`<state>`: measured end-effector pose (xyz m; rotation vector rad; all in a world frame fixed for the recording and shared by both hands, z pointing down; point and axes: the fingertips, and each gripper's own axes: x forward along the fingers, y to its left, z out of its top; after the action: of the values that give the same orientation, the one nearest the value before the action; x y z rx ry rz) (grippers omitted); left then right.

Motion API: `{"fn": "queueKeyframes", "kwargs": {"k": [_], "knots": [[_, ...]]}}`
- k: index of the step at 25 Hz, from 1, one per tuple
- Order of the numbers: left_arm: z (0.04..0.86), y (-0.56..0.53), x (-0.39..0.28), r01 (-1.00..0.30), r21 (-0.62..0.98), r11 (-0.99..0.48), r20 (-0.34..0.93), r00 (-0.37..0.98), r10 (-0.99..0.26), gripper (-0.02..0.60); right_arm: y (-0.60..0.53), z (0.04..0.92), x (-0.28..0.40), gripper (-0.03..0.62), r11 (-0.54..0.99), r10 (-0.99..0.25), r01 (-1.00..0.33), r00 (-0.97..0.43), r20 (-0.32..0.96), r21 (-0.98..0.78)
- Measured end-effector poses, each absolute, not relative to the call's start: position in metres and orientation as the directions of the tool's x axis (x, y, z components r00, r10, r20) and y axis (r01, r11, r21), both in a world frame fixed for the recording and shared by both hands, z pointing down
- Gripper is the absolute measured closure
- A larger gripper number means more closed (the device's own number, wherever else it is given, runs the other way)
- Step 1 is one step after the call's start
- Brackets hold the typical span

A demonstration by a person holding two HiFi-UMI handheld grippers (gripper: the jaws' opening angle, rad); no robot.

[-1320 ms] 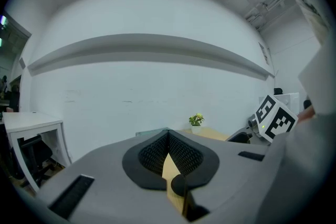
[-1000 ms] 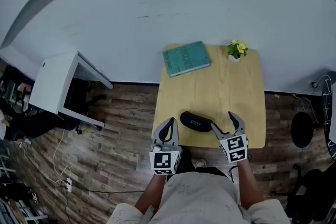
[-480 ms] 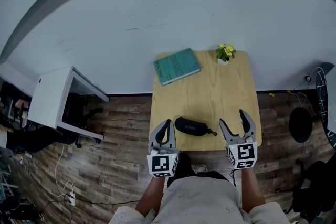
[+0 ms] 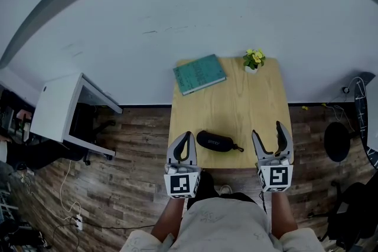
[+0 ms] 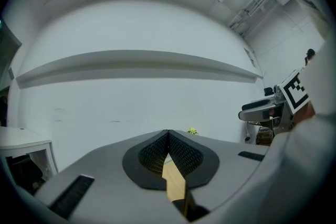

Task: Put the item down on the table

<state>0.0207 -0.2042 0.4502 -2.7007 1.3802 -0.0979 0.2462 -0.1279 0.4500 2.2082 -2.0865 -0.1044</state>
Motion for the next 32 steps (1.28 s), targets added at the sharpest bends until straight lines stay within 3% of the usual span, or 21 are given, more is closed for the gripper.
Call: {"fn": "queueKeyframes", "kwargs": {"k": [14,17,23,26,32], "knots": [[0.448,-0.200,0.011,-0.808,-0.128,-0.575,0.006,0.579,-0.815,0.574,-0.135,0.455,0.236,0.260,-0.025,-0.997,-0.993,0.033,0.063,0.115],[0.447,-0.199,0.012,-0.807,-0.125,-0.577,0.004,0.581,-0.814,0.574,-0.134,0.455,0.237,0.326,-0.037,-0.997,-0.992,0.045,0.060,0.117],[0.449,-0.201,0.013,-0.804,-0.123,-0.581,0.009,0.585,-0.811,0.574,-0.133,0.452,0.235,0.546,-0.061,-0.997,-0.989,0.067,0.044,0.136],[0.451,-0.200,0.014,-0.803,-0.118,-0.584,0.011,0.587,-0.809,0.574,-0.131,0.449,0.235,0.578,-0.069,-0.997,-0.990,0.073,0.030,0.119],[0.450,-0.198,0.013,-0.806,-0.116,-0.580,0.005,0.584,-0.812,0.574,-0.133,0.447,0.227,0.579,-0.045,-0.998,-0.991,0.050,0.031,0.128]]}}
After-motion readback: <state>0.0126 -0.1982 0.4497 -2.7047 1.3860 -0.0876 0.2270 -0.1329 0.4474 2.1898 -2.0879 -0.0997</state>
